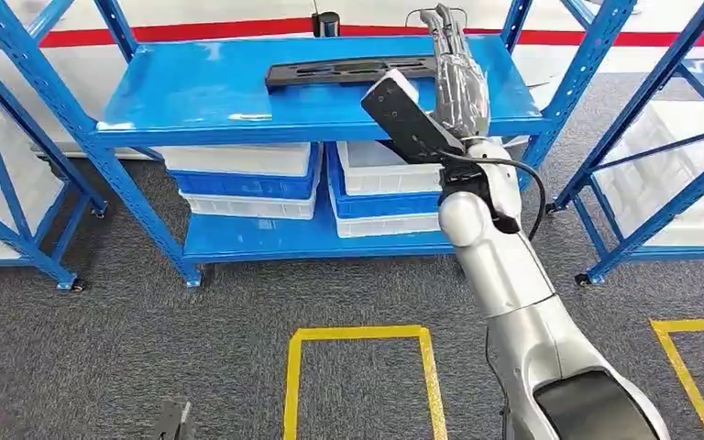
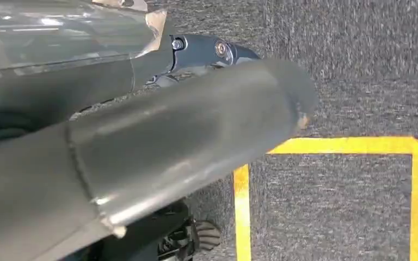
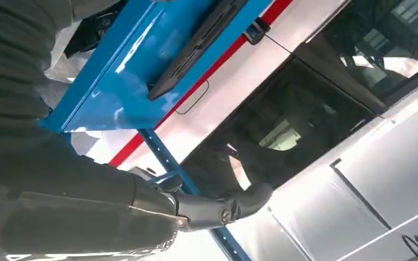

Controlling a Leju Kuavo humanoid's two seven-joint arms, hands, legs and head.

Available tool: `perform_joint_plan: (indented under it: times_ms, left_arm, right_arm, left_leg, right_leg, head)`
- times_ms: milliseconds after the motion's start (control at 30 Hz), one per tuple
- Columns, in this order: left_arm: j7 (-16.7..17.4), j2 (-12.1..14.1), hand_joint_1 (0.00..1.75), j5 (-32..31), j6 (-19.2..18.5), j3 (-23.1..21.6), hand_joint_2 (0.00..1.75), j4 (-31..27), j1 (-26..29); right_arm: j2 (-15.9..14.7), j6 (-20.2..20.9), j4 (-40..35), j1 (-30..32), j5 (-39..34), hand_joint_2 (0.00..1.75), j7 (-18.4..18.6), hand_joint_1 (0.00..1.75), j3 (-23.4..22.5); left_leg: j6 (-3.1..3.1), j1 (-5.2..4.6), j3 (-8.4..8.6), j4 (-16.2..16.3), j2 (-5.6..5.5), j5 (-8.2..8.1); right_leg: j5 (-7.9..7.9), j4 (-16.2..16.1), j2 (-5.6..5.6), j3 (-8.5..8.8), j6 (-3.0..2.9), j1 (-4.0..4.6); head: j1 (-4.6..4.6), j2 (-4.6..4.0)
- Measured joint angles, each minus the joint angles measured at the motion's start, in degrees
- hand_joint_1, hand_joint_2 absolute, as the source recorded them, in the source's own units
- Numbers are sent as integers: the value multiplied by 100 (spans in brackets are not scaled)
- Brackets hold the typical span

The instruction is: Take the parts from the cabinet and place them on the table.

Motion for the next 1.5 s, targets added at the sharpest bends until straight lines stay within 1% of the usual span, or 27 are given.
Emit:
perform_joint_plan:
  times_ms: [67,133,167,233,333,367,400,467,500,533,567,633,667,700,800,833,867,900,967,1033,1100,1167,1200,1300,1367,1433,1500]
  left_arm:
    - [-20,-11,0,2,0,17,0,0,2]
    - [-54,-28,0,20,11,42,0,0,1]
    - [-79,-7,0,33,22,74,0,0,3]
    - [-105,-2,0,57,35,112,0,0,-9]
    - [-105,-11,0,77,33,148,0,0,3]
    - [-112,-11,0,79,33,159,0,0,-3]
    - [-114,-11,0,81,33,177,0,0,-5]
    - [-116,0,0,96,33,203,0,2,15]
    - [-116,2,0,101,33,220,0,2,33]
    - [-120,4,0,105,33,232,0,4,51]
    - [-125,4,0,105,33,238,0,7,59]
    - [-131,4,0,105,33,251,0,9,55]
    - [-138,15,0,105,33,262,0,9,55]
    - [-138,27,0,105,31,267,0,11,55]
    - [-149,28,0,105,28,269,0,11,35]
    - [-149,22,0,103,26,269,0,11,34]
    - [-149,13,0,92,15,269,0,11,37]
    - [-149,13,0,85,15,269,0,11,34]
    - [-144,4,0,68,15,269,0,11,31]
    - [-142,2,0,66,2,269,0,13,33]
    - [-140,-9,0,63,0,269,0,13,41]
    - [-142,-15,0,61,-11,269,0,13,38]
    - [-146,-4,0,61,-18,271,0,13,33]
    - [-181,-13,0,96,-55,275,0,13,29]
    - [-197,-13,0,116,-68,282,0,9,23]
    - [-199,-24,0,118,-70,282,0,9,14]
    - [-199,-20,0,131,-76,293,0,13,33]
  right_arm:
    - [-29,-9,26,6,2,175,-24,0,-7]
    - [-28,-13,39,-4,13,175,-46,0,-4]
    - [-50,-15,74,-15,11,175,-61,0,-7]
    - [-18,-33,114,-20,-4,175,-120,0,4]
    - [2,-46,155,-23,-37,175,-153,0,-4]
    - [4,-52,160,-38,-39,175,-155,0,-9]
    - [20,-55,168,-58,-39,175,-164,0,-9]
    - [35,-54,201,-59,-55,175,-177,0,-5]
    - [35,-55,221,-52,-63,175,-193,0,-4]
    - [35,-57,247,-48,-76,175,-216,0,-4]
    - [37,-61,264,-48,-81,175,-238,0,-4]
    - [48,-79,282,-58,-105,175,-260,0,-4]
    - [50,-98,291,-60,-120,175,-267,0,-4]
    - [50,-114,315,-81,-127,175,-278,0,-6]
    - [39,-125,354,-75,-142,175,-299,0,-26]
    - [46,-129,352,-80,-142,175,-313,0,-28]
    - [35,-135,359,-82,-149,175,-326,0,-44]
    - [33,-138,365,-106,-155,175,-332,0,-52]
    - [9,-153,385,-96,-171,175,-335,0,-77]
    - [-15,-157,420,-61,-177,175,-335,0,-83]
    - [-39,-162,446,-56,-179,175,-337,0,-94]
    - [-39,-164,446,-59,-179,175,-341,0,-94]
    - [-61,-168,457,-67,-184,175,-343,0,-96]
    - [-70,-181,461,-66,-201,175,-343,0,-101]
    - [-57,-188,453,-87,-205,175,-352,0,-100]
    - [-44,-197,450,-112,-208,175,-359,0,-96]
    - [-44,-194,461,-91,-214,175,-359,0,-94]
  left_leg:
    - [-60,43,39,13,-31,-48]
    - [-162,100,120,61,-39,-152]
    - [-240,69,109,93,-32,-219]
    - [-297,45,73,146,-28,-252]
    - [-354,101,109,134,-16,-320]
    - [-335,117,49,296,-118,-401]
    - [-319,107,-150,654,-194,-551]
    - [-299,75,-807,1696,-263,-898]
    - [-279,62,-1060,2010,-265,-912]
    - [-234,41,-1199,2048,-265,-762]
    - [-174,16,-1192,1821,-266,-482]
    - [-22,-54,-937,935,-311,192]
    - [72,-95,-828,603,-372,345]
    - [97,-108,-786,575,-364,291]
    - [97,-167,-716,402,-344,216]
    - [94,-127,-628,292,-321,245]
    - [85,-99,-538,200,-312,270]
    - [96,-97,-497,172,-307,270]
    - [107,-97,-444,172,-298,227]
    - [95,-96,-404,176,-297,174]
    - [55,-85,-322,179,-301,102]
    - [-20,-73,-206,190,-297,-13]
    - [-70,-109,-195,205,-291,-61]
    - [-160,-81,-155,164,-288,-120]
    - [-227,-44,-151,213,-268,-210]
    - [-264,-41,-476,866,-273,-419]
    - [-295,-42,-1145,1855,-287,-699]
  right_leg:
    - [309,-363,-3,38,124,-31]
    - [866,-1424,-61,457,291,-88]
    - [824,-1622,-126,591,285,-64]
    - [794,-1646,-36,574,92,-44]
    - [724,-1617,50,584,-54,-43]
    - [709,-1620,63,603,-108,-43]
    - [686,-1620,78,622,-141,-28]
    - [641,-1619,120,654,-209,26]
    - [623,-1619,147,678,-237,61]
    - [598,-1619,172,715,-271,95]
    - [572,-1619,199,760,-306,124]
    - [521,-1623,238,859,-338,177]
    - [494,-1636,249,880,-341,168]
    - [483,-1637,268,880,-318,244]
    - [485,-1696,279,875,-234,161]
    - [470,-1716,269,901,-210,208]
    - [433,-1617,176,855,-197,183]
    - [342,-1371,141,735,-202,186]
    - [83,-429,125,194,-190,149]
    - [56,19,116,-165,-115,114]
    - [430,-546,91,2,25,69]
    - [932,-1652,-16,470,139,8]
    - [881,-1706,-34,568,72,49]
    - [811,-1728,24,569,-116,103]
    - [771,-1759,66,666,-212,26]
    - [699,-1760,73,748,-319,36]
    - [613,-1759,93,819,-365,66]
  head:
    - [2,0]
    - [4,0]
    - [29,0]
    - [7,0]
    - [-17,0]
    - [-20,0]
    - [-31,2]
    - [-57,2]
    - [-59,2]
    - [-52,2]
    - [-59,0]
    - [-59,0]
    - [-59,0]
    - [-24,0]
    - [-81,0]
    - [-83,2]
    - [-64,0]
    - [-63,0]
    - [-61,0]
    - [-57,0]
    - [-52,0]
    - [-52,0]
    - [-41,0]
    - [-72,2]
    - [-81,0]
    - [-118,0]
    - [-120,0]
